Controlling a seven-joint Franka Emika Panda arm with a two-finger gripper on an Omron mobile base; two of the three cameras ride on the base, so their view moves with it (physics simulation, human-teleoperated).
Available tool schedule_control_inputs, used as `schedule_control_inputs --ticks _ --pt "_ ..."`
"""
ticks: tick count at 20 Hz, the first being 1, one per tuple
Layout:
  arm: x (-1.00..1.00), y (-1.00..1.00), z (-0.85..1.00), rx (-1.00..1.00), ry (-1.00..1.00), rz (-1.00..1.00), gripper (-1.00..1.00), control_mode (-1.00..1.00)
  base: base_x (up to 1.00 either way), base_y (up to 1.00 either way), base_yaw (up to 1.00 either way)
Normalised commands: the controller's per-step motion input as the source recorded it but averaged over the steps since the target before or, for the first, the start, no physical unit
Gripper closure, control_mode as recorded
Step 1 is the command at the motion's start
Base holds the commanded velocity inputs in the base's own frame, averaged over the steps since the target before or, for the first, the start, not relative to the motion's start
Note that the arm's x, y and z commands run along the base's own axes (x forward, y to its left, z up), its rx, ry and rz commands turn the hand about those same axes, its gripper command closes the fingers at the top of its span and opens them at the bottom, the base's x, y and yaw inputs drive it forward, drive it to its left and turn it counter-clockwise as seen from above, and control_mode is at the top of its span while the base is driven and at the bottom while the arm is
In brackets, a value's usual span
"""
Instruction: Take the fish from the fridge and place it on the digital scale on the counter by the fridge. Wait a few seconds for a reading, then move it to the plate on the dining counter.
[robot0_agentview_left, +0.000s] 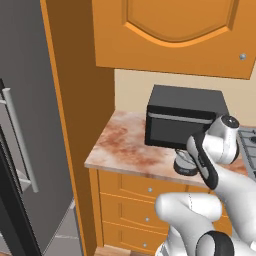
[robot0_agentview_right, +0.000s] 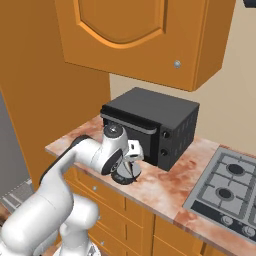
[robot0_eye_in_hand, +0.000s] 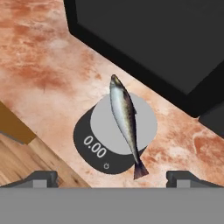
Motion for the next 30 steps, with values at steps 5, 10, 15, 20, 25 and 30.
schedule_control_inputs --ticks 5,10,15,20,25,30 --pt "0.0 0.0 0.0 0.0 0.1 -0.02 -1.0 -1.0 0.0 0.0 0.0" --pt "0.0 0.0 0.0 0.0 0.06 0.0 -1.0 -1.0 0.0 0.0 0.0" --pt "0.0 0.0 0.0 0.0 0.01 0.0 -1.0 -1.0 0.0 0.0 0.0" --pt "0.0 0.0 0.0 0.0 0.0 0.0 -1.0 -1.0 0.0 0.0 0.0" --pt "0.0 0.0 0.0 0.0 0.0 0.0 -1.0 -1.0 0.0 0.0 0.0" --pt "0.0 0.0 0.0 0.0 0.0 0.0 -1.0 -1.0 0.0 0.0 0.0"
